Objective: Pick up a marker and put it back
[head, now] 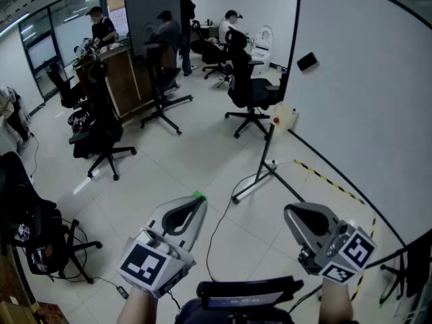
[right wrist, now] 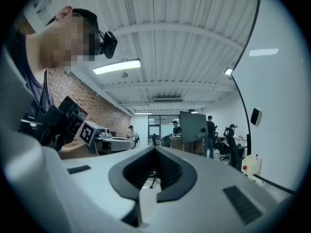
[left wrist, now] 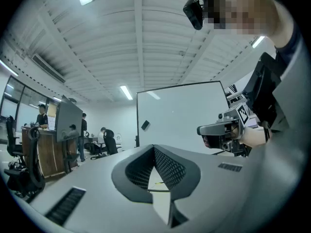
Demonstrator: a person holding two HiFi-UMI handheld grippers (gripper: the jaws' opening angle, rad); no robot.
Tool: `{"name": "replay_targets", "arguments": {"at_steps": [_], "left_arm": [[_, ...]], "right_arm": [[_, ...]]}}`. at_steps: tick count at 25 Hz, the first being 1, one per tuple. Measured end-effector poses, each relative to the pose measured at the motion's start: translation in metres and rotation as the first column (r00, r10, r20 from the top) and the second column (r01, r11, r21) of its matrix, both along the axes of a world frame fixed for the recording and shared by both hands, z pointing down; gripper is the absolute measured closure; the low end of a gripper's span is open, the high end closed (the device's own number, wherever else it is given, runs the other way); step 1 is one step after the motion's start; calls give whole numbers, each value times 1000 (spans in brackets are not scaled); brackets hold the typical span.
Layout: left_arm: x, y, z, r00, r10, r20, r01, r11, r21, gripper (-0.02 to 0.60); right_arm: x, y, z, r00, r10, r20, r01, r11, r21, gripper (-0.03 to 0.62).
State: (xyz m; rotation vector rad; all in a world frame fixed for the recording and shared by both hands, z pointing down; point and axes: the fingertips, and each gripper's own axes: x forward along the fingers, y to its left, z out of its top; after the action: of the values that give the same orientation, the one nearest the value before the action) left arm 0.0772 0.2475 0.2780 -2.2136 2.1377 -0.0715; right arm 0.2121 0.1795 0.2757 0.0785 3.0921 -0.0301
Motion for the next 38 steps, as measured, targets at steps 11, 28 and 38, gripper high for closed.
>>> {"name": "replay_targets", "arguments": {"at_steps": [11, 28, 38], "left_arm": [[-92, 16, 16, 997, 47, -56, -50, 997, -56, 584], [-143, -129, 25, 997, 45, -62, -49, 997, -65, 584], [-148, -272, 28, 997, 43, -58, -48, 996, -80, 584]], "right_arm": [[-97, 29, 7, 998, 24, -50, -26, 999, -22, 583], [-163, -120, 20, 999, -8, -37, 7, 1000, -13, 583], [-172, -255, 25, 999, -29, -43, 28, 999, -23, 583]]}}
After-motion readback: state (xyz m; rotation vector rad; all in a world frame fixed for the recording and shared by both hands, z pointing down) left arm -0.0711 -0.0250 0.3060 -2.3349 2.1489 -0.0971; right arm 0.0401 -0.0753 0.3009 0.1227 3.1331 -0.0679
